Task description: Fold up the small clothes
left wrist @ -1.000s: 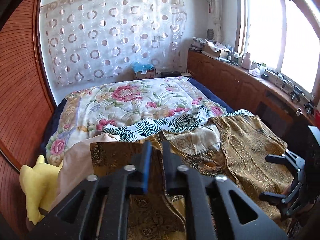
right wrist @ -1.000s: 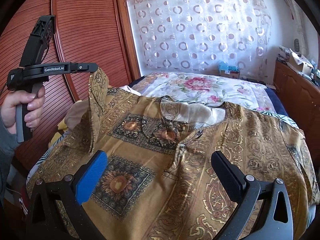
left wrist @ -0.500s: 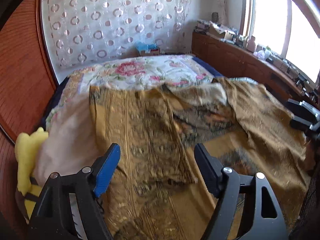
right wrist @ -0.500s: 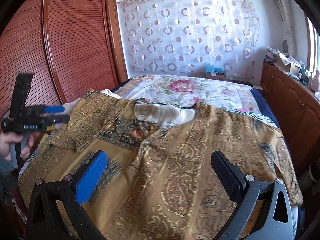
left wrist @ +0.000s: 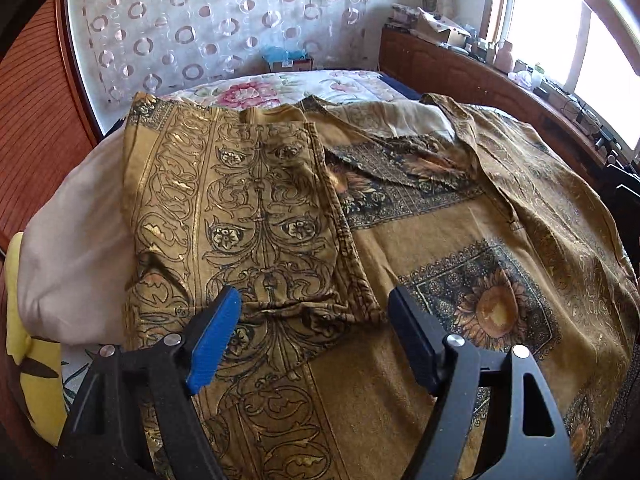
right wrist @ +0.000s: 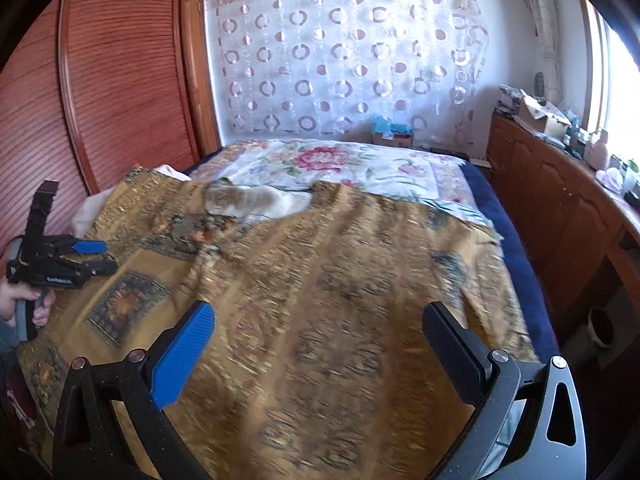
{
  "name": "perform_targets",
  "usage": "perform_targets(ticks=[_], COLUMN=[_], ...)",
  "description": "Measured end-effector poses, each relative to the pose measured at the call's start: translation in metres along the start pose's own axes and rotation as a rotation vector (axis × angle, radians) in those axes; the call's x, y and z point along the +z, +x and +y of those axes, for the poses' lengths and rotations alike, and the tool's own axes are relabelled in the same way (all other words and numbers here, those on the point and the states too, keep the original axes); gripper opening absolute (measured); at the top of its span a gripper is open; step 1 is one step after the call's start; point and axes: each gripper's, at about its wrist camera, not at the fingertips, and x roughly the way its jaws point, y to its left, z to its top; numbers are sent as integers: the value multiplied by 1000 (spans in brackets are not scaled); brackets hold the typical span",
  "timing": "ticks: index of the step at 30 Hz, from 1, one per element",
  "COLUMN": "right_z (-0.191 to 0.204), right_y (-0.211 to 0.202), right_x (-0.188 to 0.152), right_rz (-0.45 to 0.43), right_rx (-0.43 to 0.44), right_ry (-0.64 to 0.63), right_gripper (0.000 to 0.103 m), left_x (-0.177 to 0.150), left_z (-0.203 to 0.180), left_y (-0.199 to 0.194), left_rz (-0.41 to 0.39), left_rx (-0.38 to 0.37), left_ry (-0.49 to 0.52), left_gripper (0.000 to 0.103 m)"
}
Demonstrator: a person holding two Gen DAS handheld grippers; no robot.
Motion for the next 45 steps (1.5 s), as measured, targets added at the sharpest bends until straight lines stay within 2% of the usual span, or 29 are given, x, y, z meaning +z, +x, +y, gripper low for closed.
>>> perform_targets(ticks=[3,6,12,15,26,30,32,34,35,37,42,45], right_z=[-10,-24,-44,-47,-48,-51,-51,-56,-51,-50,-19,8], right_y=[-10,-19,-25,-22,-11,-11,-14,-14,-17,-16,-35,-50], right_x=[-3,-7,-12,-11,-14,-14,-13,-9,-7,-3,7,19], right_rz=[22,43,92,112,211,231,232,230,229,234,158,73], right_rx=[-55,-107,-183,-190,-126,-86,-63,-69,-87,-149,-259,-260], right_ry=[4,20,85,132,236,269,280,268,249,183,35,-34], right_gripper=[103,103,97,93,78,57,50,37,32,14,11,11], left_x=[0,0,-1,-1,-1,-1,-1,-1,-1,-1,-2,-1], left_z=[-6,-6,-6,-6,-6,-6,-5,-6,-6,-5,-6,-6], left_y=[1,2,2,1,2,1,2,1,2,2,1,2], left_rz=[7,11,10,9,10,9,10,9,9,9,9,9], left_rx=[22,9,7,9,7,7,7,7,7,7,7,7], left_ry=[37,39,42,43,42,41,42,41,42,42,42,42], left_gripper=[80,83,84,84,84,84,84,84,84,84,84,84])
